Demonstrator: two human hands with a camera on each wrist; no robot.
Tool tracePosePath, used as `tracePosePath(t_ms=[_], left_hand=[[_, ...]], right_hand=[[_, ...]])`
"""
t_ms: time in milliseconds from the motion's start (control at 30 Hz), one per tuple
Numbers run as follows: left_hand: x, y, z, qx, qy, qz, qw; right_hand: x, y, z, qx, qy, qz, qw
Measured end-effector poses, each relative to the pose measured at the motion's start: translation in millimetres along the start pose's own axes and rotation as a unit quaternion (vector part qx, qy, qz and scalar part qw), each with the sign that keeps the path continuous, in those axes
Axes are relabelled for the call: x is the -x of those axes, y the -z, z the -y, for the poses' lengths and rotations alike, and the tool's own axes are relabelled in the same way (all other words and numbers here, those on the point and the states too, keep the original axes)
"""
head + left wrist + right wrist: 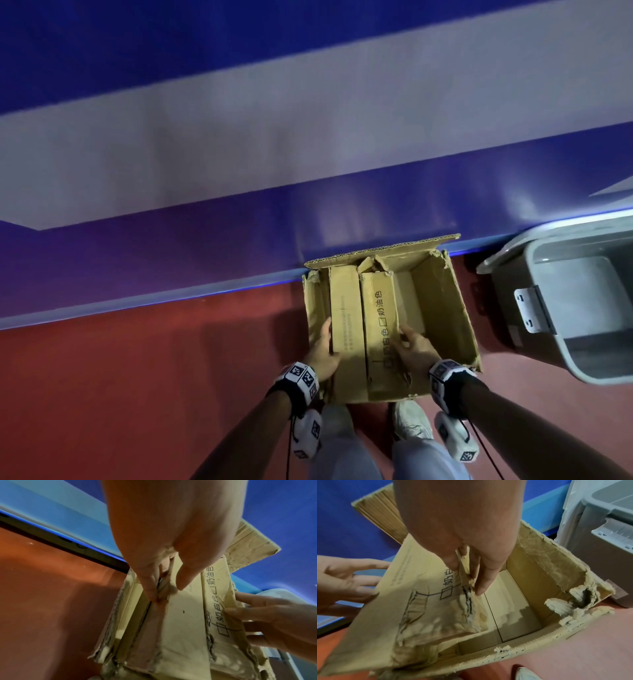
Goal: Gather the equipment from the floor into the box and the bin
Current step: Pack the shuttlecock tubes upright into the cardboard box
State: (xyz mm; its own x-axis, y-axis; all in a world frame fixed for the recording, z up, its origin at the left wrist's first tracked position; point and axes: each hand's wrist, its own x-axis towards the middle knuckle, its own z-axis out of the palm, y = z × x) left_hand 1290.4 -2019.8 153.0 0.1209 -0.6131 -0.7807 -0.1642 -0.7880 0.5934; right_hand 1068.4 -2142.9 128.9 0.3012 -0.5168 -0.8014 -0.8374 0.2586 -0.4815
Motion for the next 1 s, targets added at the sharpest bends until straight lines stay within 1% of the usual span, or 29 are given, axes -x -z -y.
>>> tracePosePath(t_ms=[100, 200, 300, 433, 500, 600, 700, 767, 833, 867, 900, 933, 1000], left_hand=[[-20.0, -5.3, 21.0, 0.0, -0.008, 0.008, 1.0], [-31.7, -4.8, 23.7, -0.005, -0.022, 0.007, 1.0], [-42.5, -5.1, 24.2, 0.022, -0.026, 0.019, 0.999], [-56.5, -11.5, 28.4, 0.036, -0.047, 0.004, 0.998], [-56.8, -14.6, 30.9, 0.053, -0.058, 0.003, 0.997], [-54.5, -18.0, 35.3, 0.082, -0.078, -0.004, 0.994], [-55.8, -20.1, 44.9, 0.091, -0.084, -0.006, 0.992], [-56.4, -17.8, 49.3, 0.081, -0.083, -0.016, 0.993], [-58.0, -14.3, 56.6, 0.039, -0.068, -0.02, 0.997], [-59.1, -12.8, 61.4, -0.001, -0.067, -0.015, 0.998], [-61.4, -13.2, 68.2, -0.063, -0.067, -0.011, 0.996], [-62.9, -14.2, 74.0, -0.132, -0.069, -0.002, 0.989], [-65.8, -20.6, 80.7, -0.245, -0.079, 0.028, 0.966]], right_hand=[[-12.9, -10.3, -4.6, 0.027, -0.003, 0.013, 1.0], [-33.6, -15.4, -7.2, 0.043, 0.0, 0.021, 0.999], [-54.5, -19.2, -13.5, 0.016, -0.008, 0.019, 1.0], [-70.5, -16.0, -22.9, -0.051, -0.013, 0.024, 0.998], [-73.8, -12.4, -35.2, -0.084, -0.028, 0.027, 0.996], [-74.4, -5.9, -60.9, -0.119, -0.031, 0.01, 0.992], [-51.2, 2.4, -54.2, -0.168, -0.032, 0.006, 0.985], [-45.1, 4.8, -51.3, -0.17, -0.03, 0.02, 0.985], [-47.9, 5.0, -49.6, -0.149, -0.027, 0.034, 0.988], [-52.9, 2.8, -50.1, -0.135, -0.029, 0.04, 0.99], [-58.6, -0.4, -49.4, -0.121, -0.034, 0.045, 0.991], [-63.7, -4.2, -46.4, -0.106, -0.041, 0.049, 0.992], [-73.2, -12.8, -34.1, -0.074, -0.042, 0.051, 0.995]])
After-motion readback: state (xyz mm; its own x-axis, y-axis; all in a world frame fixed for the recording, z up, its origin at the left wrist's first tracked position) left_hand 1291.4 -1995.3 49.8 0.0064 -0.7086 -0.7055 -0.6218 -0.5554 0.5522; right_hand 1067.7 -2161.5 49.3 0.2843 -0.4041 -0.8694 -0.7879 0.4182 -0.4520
